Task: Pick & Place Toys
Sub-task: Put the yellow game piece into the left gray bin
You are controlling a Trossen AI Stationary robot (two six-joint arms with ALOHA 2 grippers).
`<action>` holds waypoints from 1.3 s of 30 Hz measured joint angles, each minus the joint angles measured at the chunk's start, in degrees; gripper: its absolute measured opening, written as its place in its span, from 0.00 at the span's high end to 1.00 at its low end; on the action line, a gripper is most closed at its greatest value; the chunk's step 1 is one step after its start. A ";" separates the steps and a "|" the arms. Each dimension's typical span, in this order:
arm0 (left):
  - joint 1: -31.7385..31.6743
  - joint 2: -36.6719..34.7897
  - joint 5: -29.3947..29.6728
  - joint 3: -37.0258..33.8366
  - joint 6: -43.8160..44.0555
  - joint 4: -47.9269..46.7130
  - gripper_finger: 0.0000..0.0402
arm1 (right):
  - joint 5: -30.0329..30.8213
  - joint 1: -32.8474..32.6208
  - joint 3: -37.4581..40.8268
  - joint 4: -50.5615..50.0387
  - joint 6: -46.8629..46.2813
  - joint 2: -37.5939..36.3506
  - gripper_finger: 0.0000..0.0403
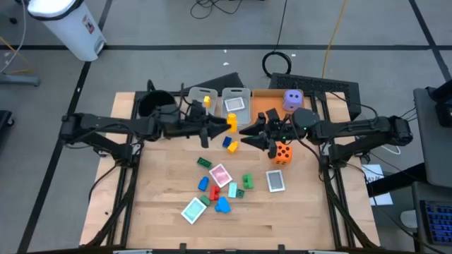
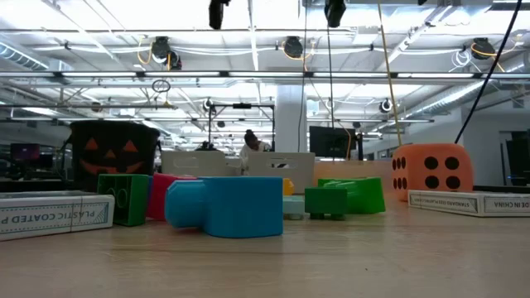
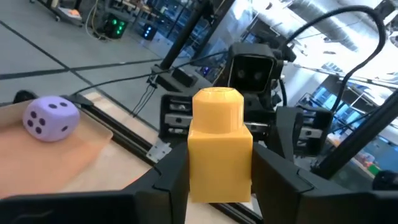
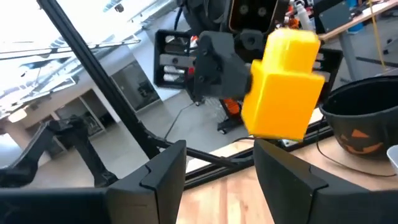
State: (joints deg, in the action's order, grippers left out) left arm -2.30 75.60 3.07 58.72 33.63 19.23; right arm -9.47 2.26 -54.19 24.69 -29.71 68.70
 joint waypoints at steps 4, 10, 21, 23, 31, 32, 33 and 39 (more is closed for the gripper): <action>0.57 1.02 -0.04 0.00 0.02 0.99 0.63 | -0.04 0.01 0.00 0.96 -1.32 0.42 0.55; 1.24 1.02 0.08 0.00 -1.62 1.61 0.66 | 0.02 0.15 0.00 0.94 -2.58 0.40 0.55; 1.35 1.06 0.22 0.00 -1.99 2.02 0.66 | 0.09 4.35 -0.02 0.70 -7.34 1.71 0.55; 1.33 1.06 0.24 0.00 -2.01 2.06 0.66 | 0.05 4.42 -0.06 1.26 -7.37 2.26 0.55; 0.92 1.06 -0.17 0.00 -3.07 2.41 0.65 | -2.67 4.48 -0.07 5.77 -8.82 5.20 0.55; 0.87 1.06 -0.05 0.00 -3.25 2.42 0.65 | -2.72 4.54 -0.07 6.09 -8.84 5.59 0.55; 0.83 1.06 0.02 0.00 -3.31 2.32 0.65 | -2.74 4.55 -0.07 6.13 -8.80 5.84 0.55; 0.88 1.54 -0.06 0.00 -3.04 2.37 0.63 | -2.64 4.52 -0.07 8.63 -8.75 6.32 0.55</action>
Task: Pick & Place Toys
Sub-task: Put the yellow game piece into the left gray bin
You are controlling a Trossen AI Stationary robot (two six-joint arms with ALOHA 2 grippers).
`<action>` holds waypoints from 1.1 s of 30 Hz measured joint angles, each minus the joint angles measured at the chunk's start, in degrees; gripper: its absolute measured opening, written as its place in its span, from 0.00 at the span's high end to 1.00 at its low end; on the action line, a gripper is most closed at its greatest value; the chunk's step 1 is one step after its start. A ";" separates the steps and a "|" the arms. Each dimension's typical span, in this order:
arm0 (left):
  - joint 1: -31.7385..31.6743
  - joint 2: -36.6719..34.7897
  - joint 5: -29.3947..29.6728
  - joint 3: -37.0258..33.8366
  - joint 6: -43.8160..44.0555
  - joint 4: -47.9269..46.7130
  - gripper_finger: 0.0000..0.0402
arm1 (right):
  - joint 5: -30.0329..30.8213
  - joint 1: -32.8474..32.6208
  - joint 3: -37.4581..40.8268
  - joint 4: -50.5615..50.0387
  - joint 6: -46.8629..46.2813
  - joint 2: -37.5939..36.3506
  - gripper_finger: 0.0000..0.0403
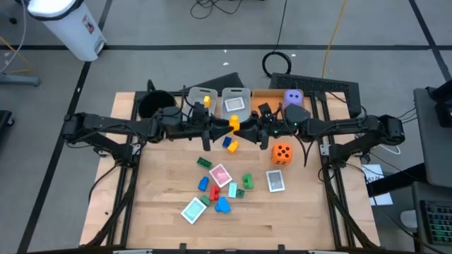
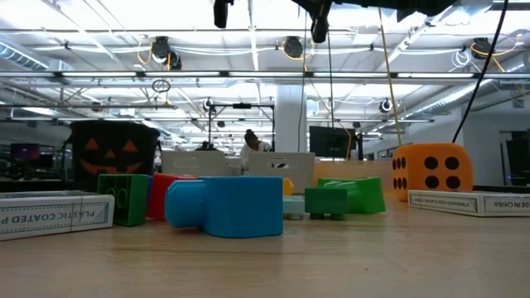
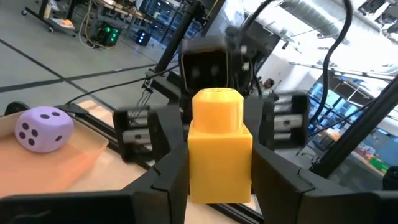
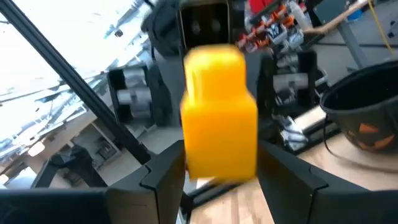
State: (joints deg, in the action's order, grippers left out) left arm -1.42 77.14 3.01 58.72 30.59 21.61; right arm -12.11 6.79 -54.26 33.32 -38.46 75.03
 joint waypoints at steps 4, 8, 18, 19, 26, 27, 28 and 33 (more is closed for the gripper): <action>-0.01 0.12 -0.14 0.00 0.52 -0.11 0.64 | -0.10 0.37 0.02 0.37 0.11 -0.06 0.55; -0.05 0.12 -0.02 0.02 0.55 -0.12 0.65 | -0.14 0.85 0.02 0.61 0.11 -0.09 0.55; -0.01 0.12 -0.15 0.02 0.61 -0.27 0.65 | -1.69 1.07 0.02 0.72 1.60 -0.11 0.61; -0.02 0.12 -0.20 0.02 0.67 -0.27 0.65 | -1.73 1.07 0.02 0.76 1.66 -0.11 0.64; -0.01 0.12 -0.37 0.02 1.36 -0.27 0.59 | -3.83 1.09 0.02 0.72 1.60 -0.13 0.70; -0.01 0.12 -0.35 0.02 1.37 -0.26 0.59 | -4.26 1.11 0.02 0.70 1.64 -0.13 0.70; -0.01 0.12 -0.34 0.02 1.40 -0.15 0.59 | -4.41 1.09 0.02 0.72 1.81 -0.13 0.70; -0.03 0.14 -0.27 0.02 0.95 1.88 0.58 | -4.49 1.09 0.00 1.16 2.95 -0.18 0.70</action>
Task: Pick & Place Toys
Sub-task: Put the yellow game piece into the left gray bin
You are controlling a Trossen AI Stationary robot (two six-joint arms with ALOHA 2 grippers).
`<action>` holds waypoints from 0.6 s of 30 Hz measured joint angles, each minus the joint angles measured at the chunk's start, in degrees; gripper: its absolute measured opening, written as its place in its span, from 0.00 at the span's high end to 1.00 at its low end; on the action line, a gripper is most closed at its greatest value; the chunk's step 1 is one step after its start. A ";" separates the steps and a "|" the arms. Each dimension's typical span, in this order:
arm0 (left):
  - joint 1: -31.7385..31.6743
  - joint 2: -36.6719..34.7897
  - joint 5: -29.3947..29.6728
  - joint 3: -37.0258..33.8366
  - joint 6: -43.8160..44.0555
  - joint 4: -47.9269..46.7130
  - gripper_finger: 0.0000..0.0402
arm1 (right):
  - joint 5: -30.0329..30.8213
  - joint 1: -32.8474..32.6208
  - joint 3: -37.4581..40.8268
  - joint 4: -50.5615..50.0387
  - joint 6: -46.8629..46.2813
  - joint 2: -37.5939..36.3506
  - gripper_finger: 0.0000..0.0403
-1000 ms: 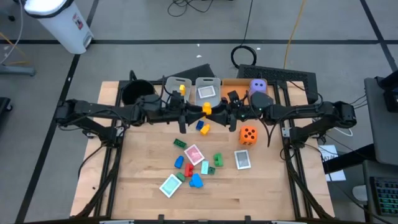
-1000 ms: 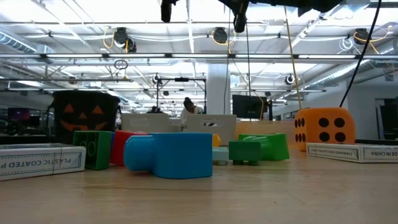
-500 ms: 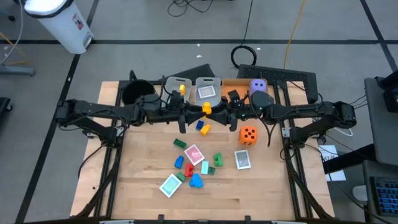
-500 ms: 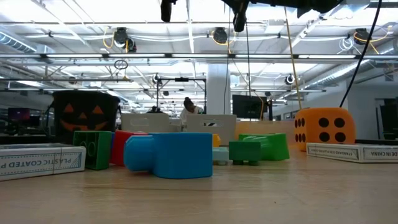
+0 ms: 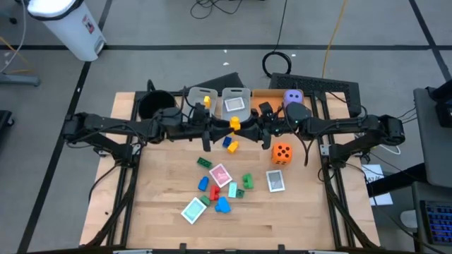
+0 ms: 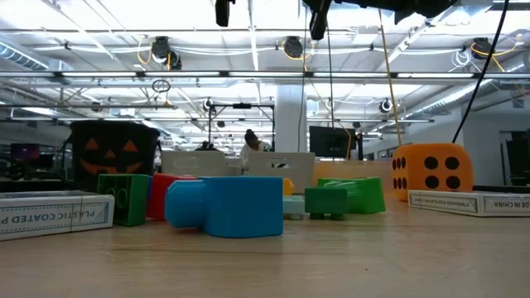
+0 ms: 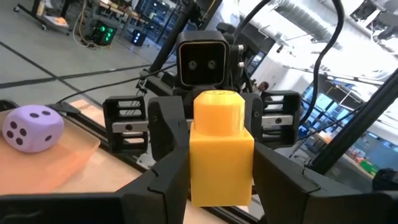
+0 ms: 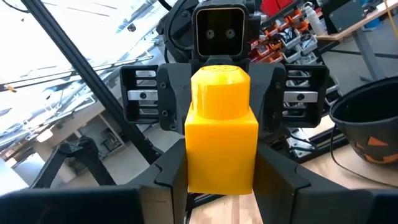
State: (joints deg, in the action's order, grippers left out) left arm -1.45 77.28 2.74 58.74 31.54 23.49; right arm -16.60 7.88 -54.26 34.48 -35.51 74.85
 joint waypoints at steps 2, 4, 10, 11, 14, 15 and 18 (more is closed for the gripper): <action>0.00 0.00 0.05 0.00 -0.65 0.23 0.58 | -0.11 0.00 0.00 0.00 0.00 -0.02 0.70; -0.22 0.00 -0.10 0.00 -0.62 0.24 0.58 | -0.52 0.00 0.00 -0.11 -0.01 -0.02 0.70; -2.12 0.01 -4.11 0.00 2.67 0.23 0.58 | -1.46 0.02 0.00 -0.53 -0.23 -0.02 0.70; -2.46 0.00 -4.62 0.00 3.08 0.28 0.57 | -1.44 0.02 0.00 -0.55 -0.24 -0.01 0.70; -3.40 0.00 -5.58 0.00 3.52 0.78 0.54 | -1.65 0.02 0.00 -0.70 -0.24 0.02 0.70; -3.75 0.00 -5.87 0.00 3.78 0.99 0.53 | -2.01 0.02 0.00 -0.74 -0.27 0.02 0.70; -4.90 0.00 -7.08 0.62 5.03 0.44 0.47 | -3.13 0.02 0.00 -0.79 -0.76 0.02 0.70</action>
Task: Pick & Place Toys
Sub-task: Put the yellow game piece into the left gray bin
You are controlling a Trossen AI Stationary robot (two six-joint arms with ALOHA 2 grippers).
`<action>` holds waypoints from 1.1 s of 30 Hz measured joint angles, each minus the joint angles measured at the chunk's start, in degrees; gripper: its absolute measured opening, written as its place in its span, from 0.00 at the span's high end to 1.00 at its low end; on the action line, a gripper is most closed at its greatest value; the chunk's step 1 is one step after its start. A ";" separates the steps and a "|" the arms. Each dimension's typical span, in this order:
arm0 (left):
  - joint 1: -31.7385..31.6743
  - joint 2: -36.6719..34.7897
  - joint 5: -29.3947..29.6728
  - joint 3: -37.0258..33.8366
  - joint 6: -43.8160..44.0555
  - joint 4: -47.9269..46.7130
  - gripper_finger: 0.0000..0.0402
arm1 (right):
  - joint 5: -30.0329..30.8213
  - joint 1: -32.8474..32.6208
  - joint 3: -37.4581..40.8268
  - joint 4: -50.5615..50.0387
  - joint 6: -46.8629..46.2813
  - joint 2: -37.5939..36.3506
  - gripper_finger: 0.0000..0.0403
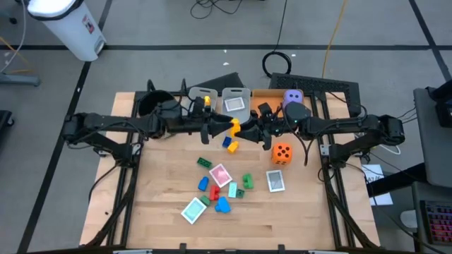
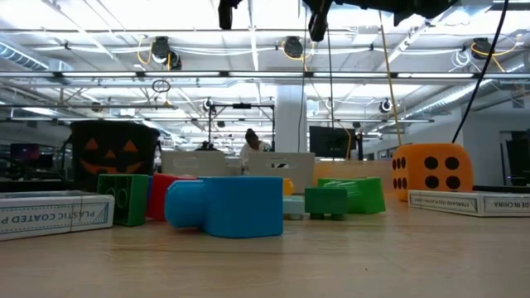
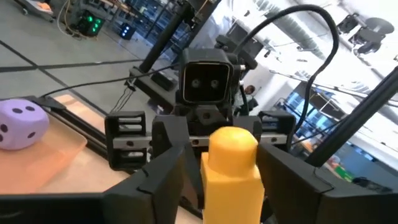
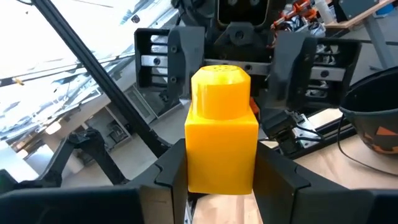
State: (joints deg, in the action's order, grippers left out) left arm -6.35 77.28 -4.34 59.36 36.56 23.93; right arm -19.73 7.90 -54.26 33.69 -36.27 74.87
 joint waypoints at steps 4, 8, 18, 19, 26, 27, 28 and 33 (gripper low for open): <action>-1.81 0.00 -1.66 3.03 -0.83 -3.43 0.40 | -1.42 -0.11 0.00 -0.21 -0.13 0.00 0.70; -3.81 0.00 -6.20 10.15 -5.44 -13.97 0.35 | -4.66 0.25 0.00 -0.88 -0.49 0.00 0.70; -10.06 7.50 -22.44 35.93 -8.09 -54.84 0.34 | -9.08 1.81 0.00 -7.55 -0.19 0.00 0.70; -10.30 8.74 -23.79 38.00 -8.56 -56.94 0.34 | -9.06 1.98 0.00 -8.48 0.34 0.00 0.70; -10.01 17.29 -26.42 49.21 -14.95 -70.10 0.34 | -9.09 3.41 0.00 -15.45 7.12 0.00 0.70; -9.95 18.46 -26.67 50.55 -16.14 -72.25 0.34 | -9.09 3.58 0.00 -16.29 8.18 0.00 0.70; -9.89 19.61 -26.75 51.79 -17.09 -73.92 0.34 | -9.10 3.76 0.00 -16.91 9.08 0.00 0.70; -9.64 24.85 -27.88 55.88 -20.23 -80.81 0.34 | -13.66 4.97 0.00 -17.67 10.43 0.00 0.70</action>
State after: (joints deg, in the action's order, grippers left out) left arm -15.99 102.12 -32.22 115.24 16.34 -56.89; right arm -33.39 12.87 -54.26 16.02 -25.84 74.87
